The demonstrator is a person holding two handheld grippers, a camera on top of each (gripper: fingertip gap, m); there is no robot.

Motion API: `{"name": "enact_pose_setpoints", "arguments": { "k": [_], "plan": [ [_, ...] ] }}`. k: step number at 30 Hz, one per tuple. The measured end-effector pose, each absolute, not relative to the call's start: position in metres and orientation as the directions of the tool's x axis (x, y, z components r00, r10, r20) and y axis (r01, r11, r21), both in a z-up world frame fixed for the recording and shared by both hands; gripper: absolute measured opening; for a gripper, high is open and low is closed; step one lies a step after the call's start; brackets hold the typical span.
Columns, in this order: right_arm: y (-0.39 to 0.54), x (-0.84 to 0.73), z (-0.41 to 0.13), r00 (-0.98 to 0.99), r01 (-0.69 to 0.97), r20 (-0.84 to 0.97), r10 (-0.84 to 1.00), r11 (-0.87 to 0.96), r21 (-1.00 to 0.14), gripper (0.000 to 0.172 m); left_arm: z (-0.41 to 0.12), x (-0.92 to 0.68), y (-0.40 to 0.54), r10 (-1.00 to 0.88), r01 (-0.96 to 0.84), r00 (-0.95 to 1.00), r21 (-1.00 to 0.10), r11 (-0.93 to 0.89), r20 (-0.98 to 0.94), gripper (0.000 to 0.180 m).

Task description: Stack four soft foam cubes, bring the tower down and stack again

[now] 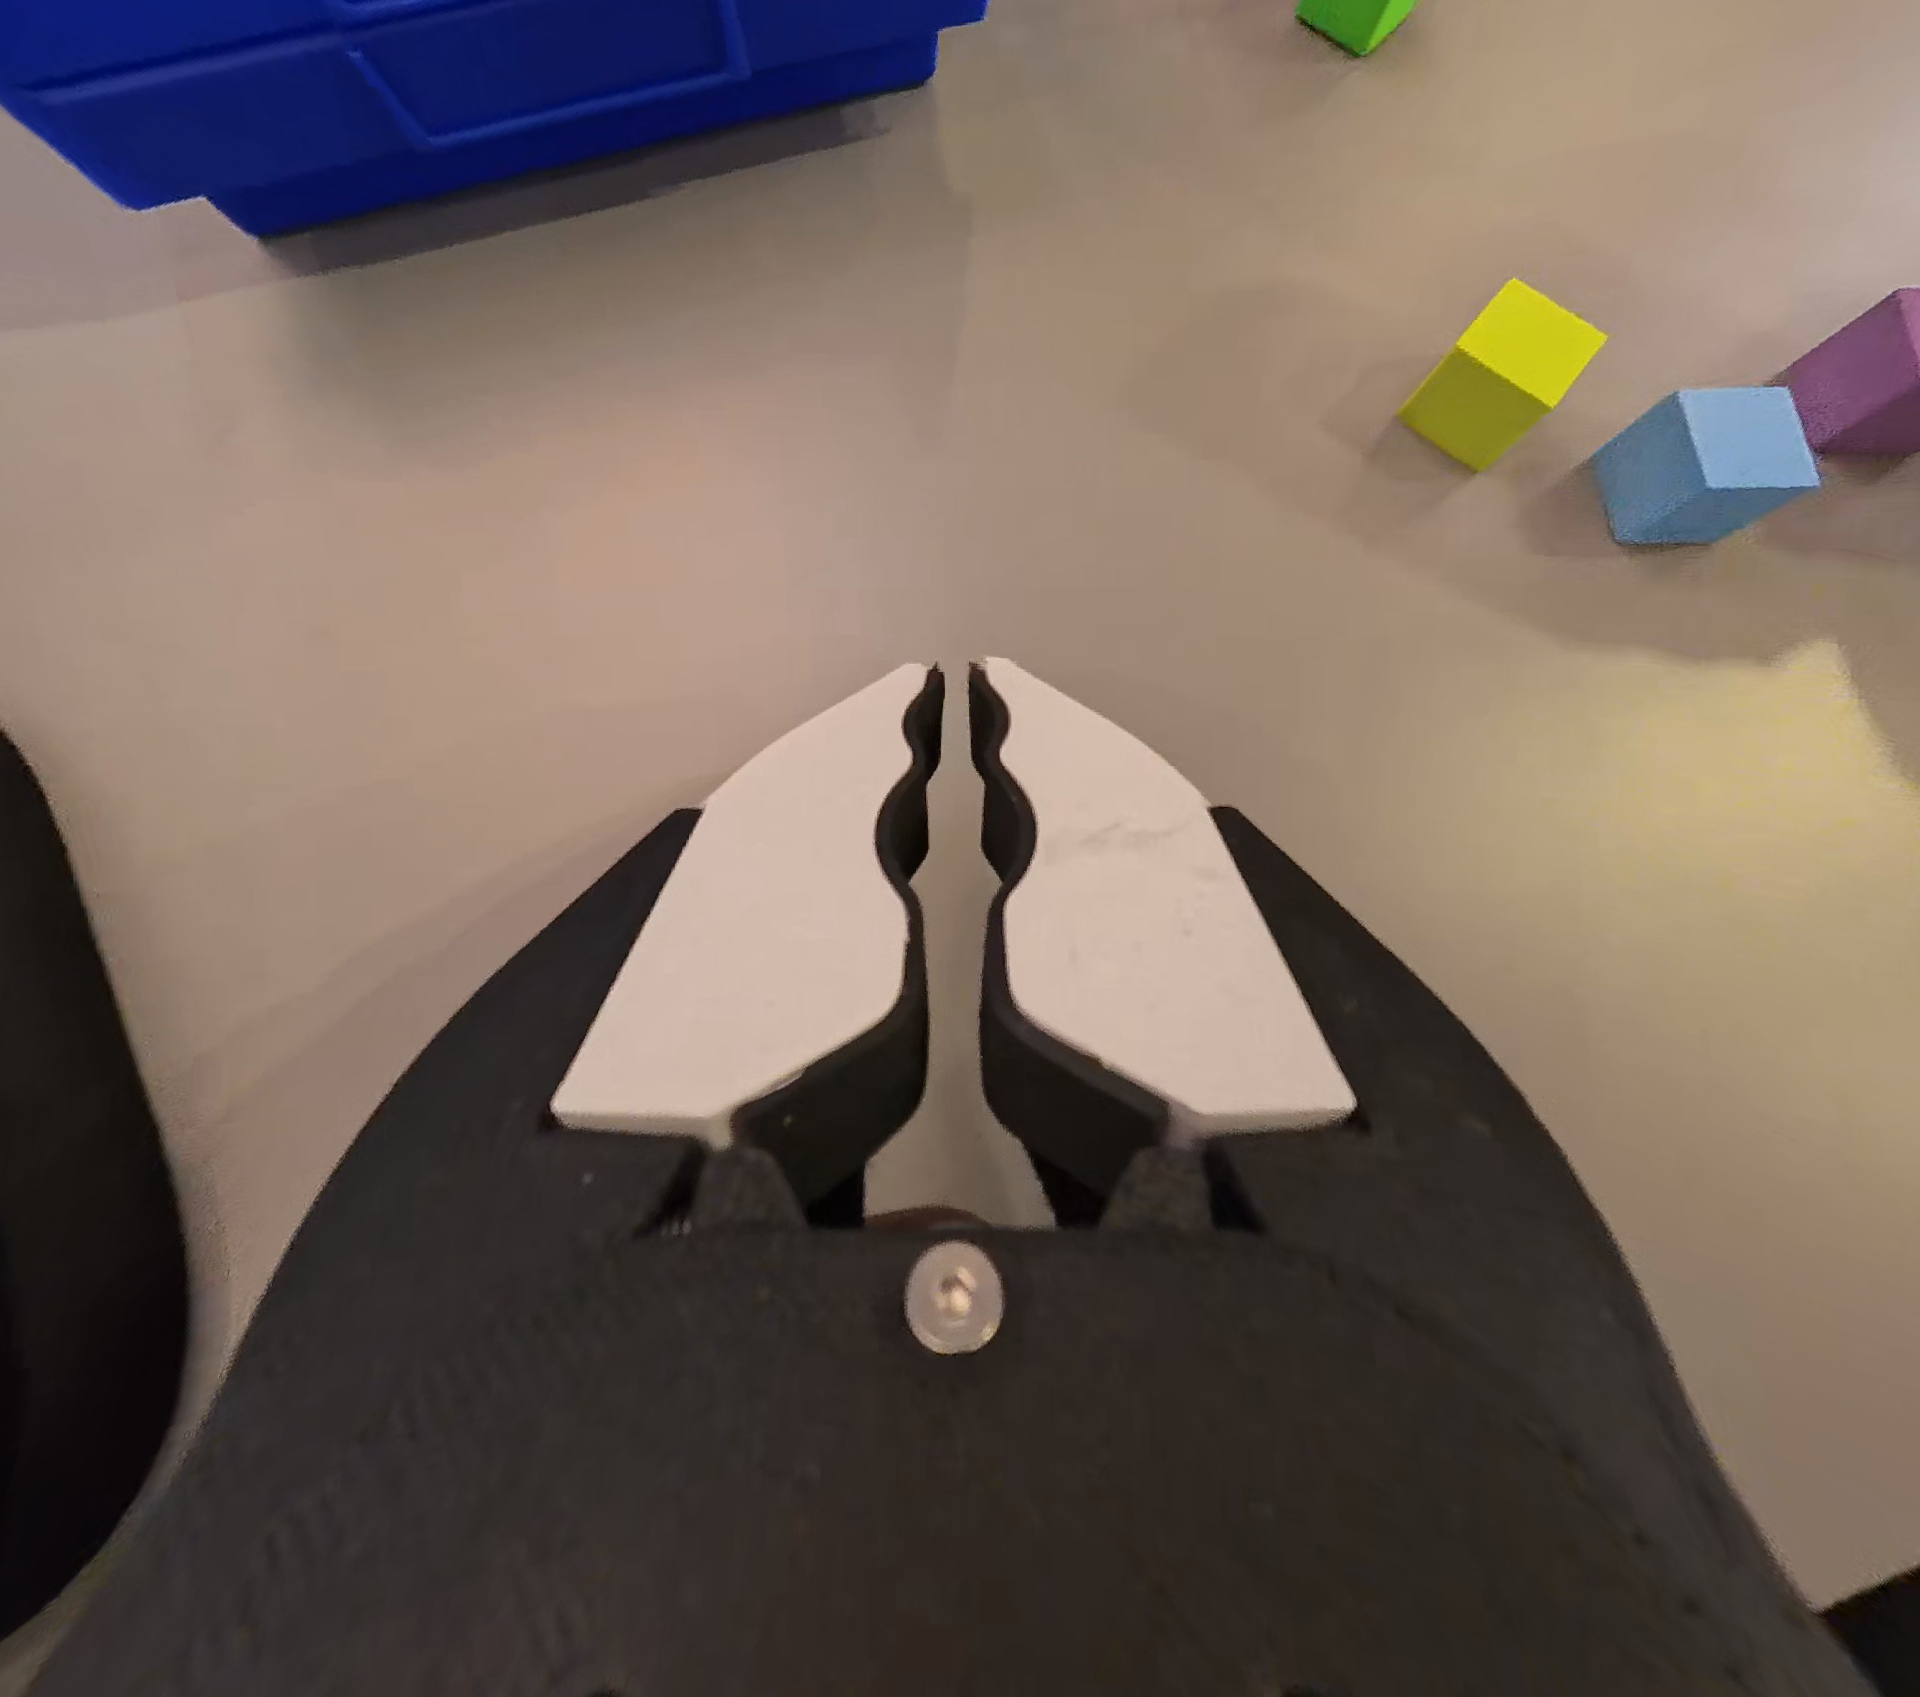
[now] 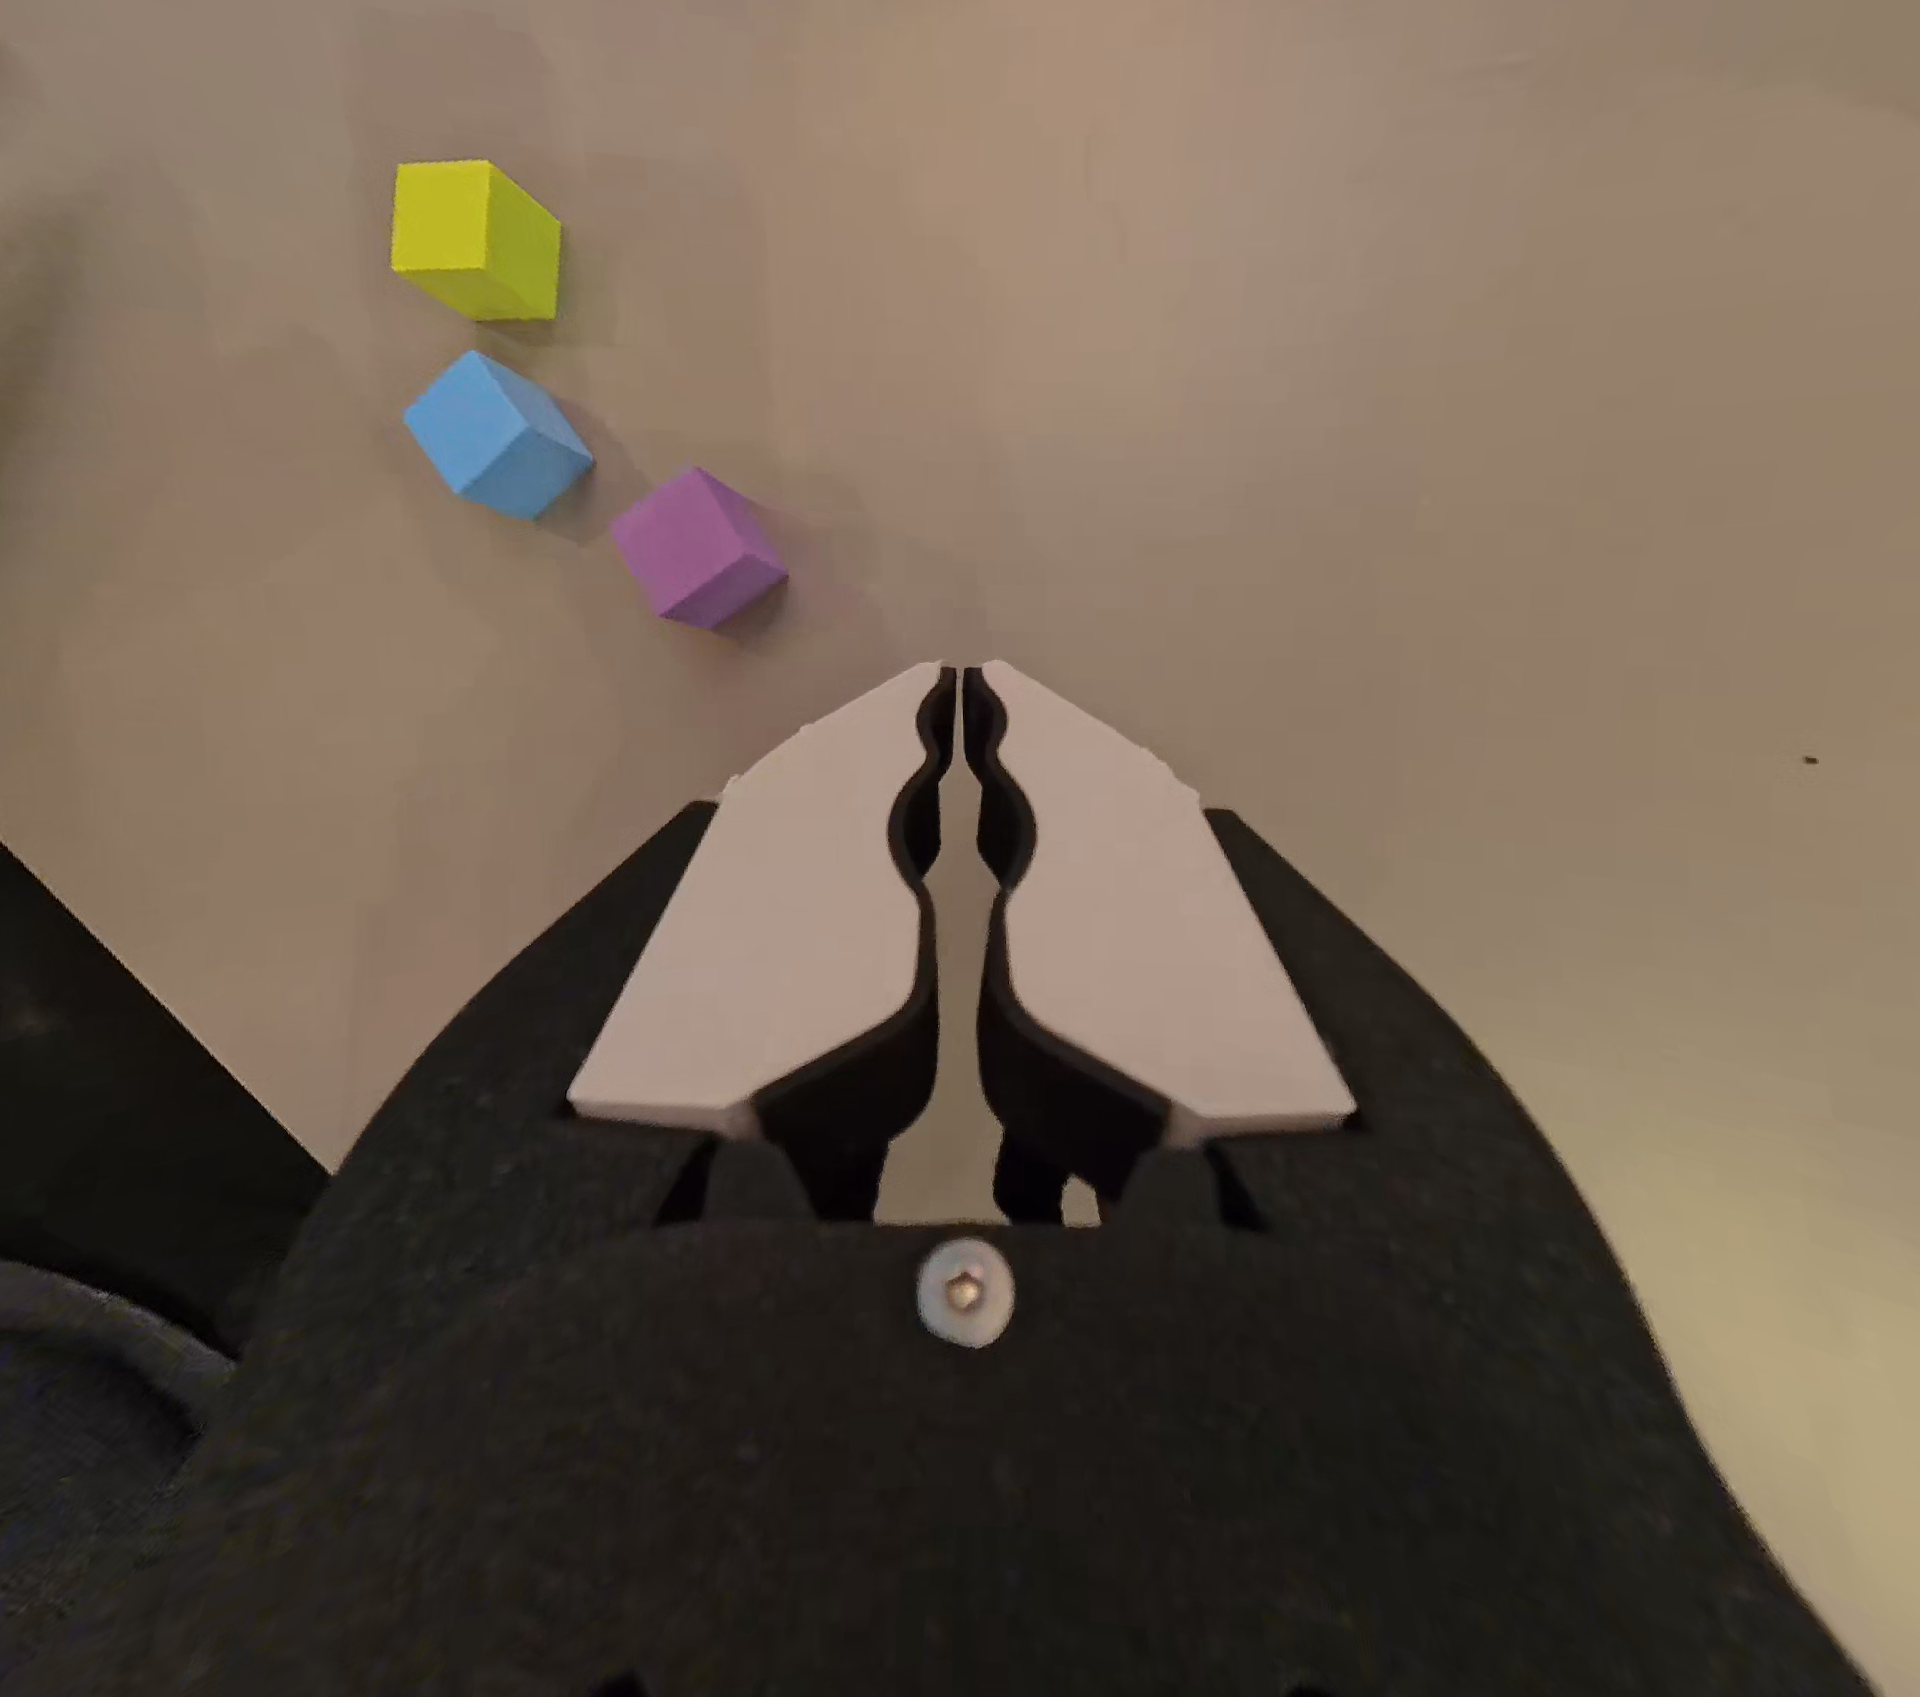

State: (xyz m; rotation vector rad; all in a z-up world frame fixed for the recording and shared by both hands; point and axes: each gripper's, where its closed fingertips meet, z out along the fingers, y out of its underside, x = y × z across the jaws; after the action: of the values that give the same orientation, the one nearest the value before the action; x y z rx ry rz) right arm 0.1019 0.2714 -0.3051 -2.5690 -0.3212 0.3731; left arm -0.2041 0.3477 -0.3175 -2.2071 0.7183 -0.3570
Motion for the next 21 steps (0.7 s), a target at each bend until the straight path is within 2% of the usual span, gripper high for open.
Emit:
{"name": "enact_pose_setpoints", "arguments": {
  "k": [3,8,13,21],
  "plan": [
    [0.278,0.097,-0.298,0.914,0.212,-0.175,0.366,-0.799,-0.563,0.003,-0.321,-0.195,0.346,-0.614,-0.409,0.789,-0.739,-0.535,0.008,0.005],
    [0.314,0.071,-0.276,0.82,0.422,-0.046,0.57,-0.657,-0.625,0.027,-0.329,-0.183,0.346,-0.636,-0.439,0.772,-0.723,-0.533,-0.001,0.006],
    [0.362,0.045,-0.275,0.795,0.496,-0.013,0.607,-0.662,-0.561,0.038,-0.339,-0.177,0.349,-0.649,-0.455,0.761,-0.708,-0.541,0.007,0.008],
    [0.428,0.025,-0.316,0.82,0.529,-0.012,0.573,-0.764,-0.37,0.047,-0.346,-0.174,0.356,-0.667,-0.489,0.745,-0.695,-0.527,-0.018,0.01]
  ]
}}
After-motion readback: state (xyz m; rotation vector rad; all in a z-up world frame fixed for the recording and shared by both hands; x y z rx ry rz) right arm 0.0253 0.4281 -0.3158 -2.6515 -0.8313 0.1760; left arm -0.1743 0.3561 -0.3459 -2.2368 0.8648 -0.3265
